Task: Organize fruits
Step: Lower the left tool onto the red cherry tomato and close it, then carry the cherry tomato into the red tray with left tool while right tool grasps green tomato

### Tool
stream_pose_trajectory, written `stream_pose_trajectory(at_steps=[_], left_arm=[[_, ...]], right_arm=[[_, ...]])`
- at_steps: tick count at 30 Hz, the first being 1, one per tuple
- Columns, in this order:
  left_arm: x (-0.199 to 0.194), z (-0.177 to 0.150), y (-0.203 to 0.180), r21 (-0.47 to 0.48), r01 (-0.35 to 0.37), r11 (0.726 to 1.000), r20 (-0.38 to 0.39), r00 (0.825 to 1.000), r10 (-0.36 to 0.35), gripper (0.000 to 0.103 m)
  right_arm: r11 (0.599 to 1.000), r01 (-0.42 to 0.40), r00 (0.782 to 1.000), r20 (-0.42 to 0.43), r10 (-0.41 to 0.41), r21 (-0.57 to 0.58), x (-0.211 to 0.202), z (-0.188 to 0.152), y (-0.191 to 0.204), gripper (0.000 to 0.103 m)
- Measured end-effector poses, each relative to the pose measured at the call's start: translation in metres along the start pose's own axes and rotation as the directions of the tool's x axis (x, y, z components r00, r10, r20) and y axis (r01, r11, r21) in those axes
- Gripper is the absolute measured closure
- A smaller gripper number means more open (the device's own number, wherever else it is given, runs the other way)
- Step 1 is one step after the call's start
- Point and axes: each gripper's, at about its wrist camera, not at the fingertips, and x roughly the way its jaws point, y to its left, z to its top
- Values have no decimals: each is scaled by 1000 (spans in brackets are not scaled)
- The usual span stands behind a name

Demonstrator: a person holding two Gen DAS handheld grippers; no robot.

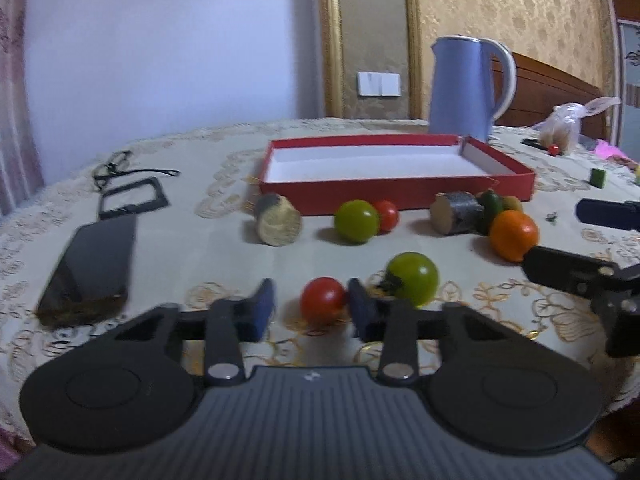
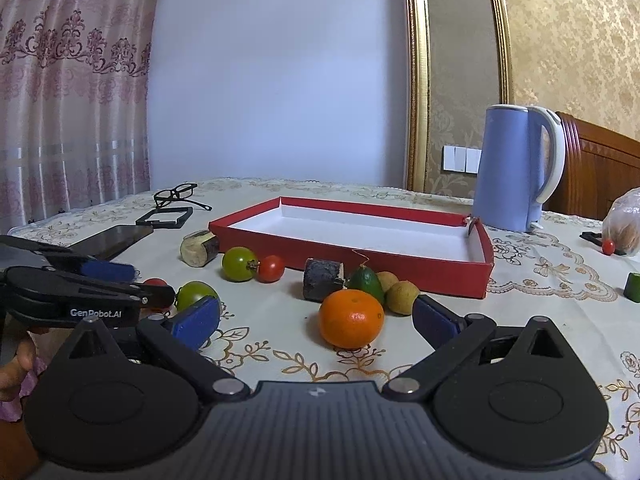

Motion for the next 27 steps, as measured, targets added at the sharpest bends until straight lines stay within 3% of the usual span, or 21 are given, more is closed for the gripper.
stream_pose_trajectory(at_steps=[2, 9, 19, 27], left_arm=[[2, 0, -3, 2, 14, 1000, -8, 1000, -14, 80], [-1, -1, -2, -16, -12, 1000, -1, 1000, 12, 80], [-2, -1, 12, -39, -60, 997, 3, 998, 61, 80], [1, 2, 14, -50, -75, 996, -2, 997, 75, 80]], right_arm=[[1000, -3, 1000, 0, 3, -1, 0, 0, 0, 0], [999, -37, 999, 2, 37, -32, -1, -1, 7, 0], [989, -121, 991, -73, 116, -81, 10, 0, 33, 0], [989, -128, 990, -69, 123, -74, 11, 1, 35, 0]])
